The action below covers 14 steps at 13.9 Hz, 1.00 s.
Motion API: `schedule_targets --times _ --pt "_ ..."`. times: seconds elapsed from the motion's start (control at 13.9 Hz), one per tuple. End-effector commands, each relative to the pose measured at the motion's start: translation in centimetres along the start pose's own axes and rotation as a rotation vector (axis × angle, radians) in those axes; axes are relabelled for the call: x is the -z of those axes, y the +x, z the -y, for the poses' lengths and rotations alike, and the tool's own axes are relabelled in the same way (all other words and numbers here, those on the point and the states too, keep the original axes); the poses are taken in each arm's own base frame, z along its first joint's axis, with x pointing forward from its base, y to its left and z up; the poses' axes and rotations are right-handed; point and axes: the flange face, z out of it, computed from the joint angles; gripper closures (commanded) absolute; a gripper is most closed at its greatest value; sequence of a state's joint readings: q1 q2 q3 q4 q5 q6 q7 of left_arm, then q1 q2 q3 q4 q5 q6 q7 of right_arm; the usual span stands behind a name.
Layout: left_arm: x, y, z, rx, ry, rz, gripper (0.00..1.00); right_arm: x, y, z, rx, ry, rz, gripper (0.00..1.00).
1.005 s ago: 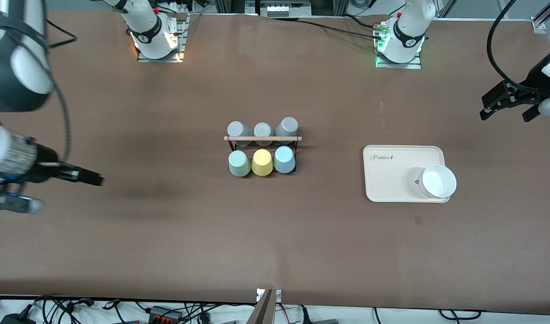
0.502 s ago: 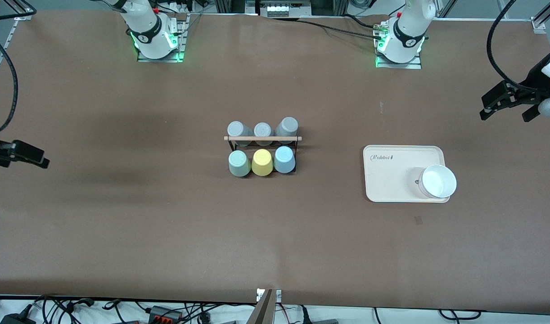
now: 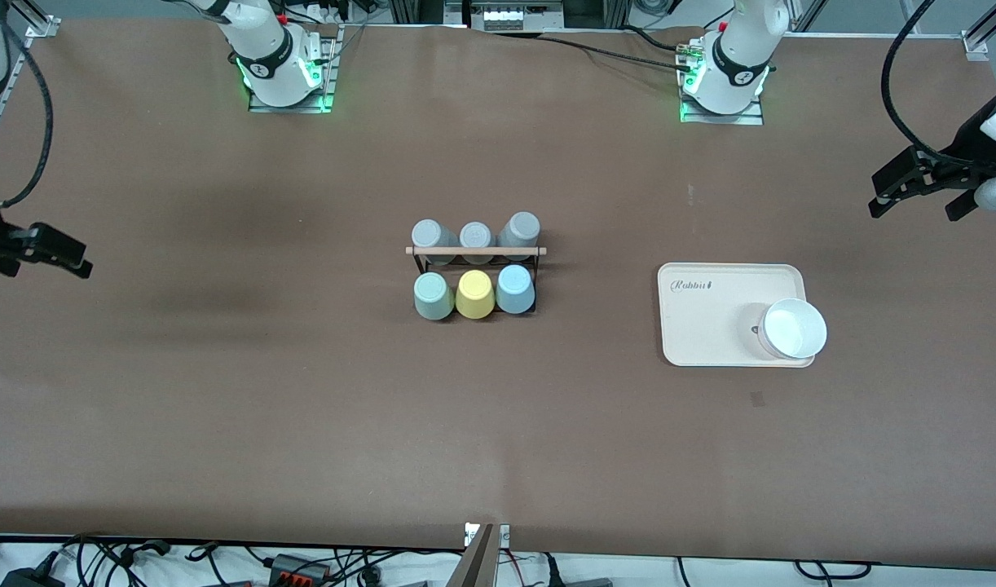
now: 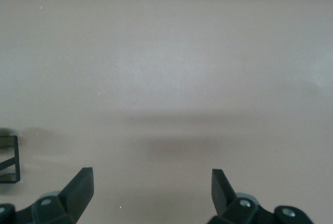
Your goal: Hang scattered cups on rack with three cups
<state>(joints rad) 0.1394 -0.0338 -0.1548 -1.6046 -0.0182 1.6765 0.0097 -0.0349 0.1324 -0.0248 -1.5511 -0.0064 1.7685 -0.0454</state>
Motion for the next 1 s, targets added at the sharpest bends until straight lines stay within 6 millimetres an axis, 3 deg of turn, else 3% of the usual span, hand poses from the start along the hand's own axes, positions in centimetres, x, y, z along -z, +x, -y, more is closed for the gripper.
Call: schedule_targets --times 0.0,0.22,0.93 --pt "0.5 0.1 0.1 0.002 -0.001 -0.009 0.0 -0.2 -4.0 0.0 0.015 -0.007 0.006 0.0" --pt "0.1 0.1 0.7 0.005 -0.001 -0.003 0.0 0.0 -5.1 0.5 0.016 -0.003 0.059 0.0" --pt "-0.1 0.1 1.3 0.01 0.0 -0.005 0.0 0.6 -5.2 0.1 0.022 -0.001 0.067 0.0"
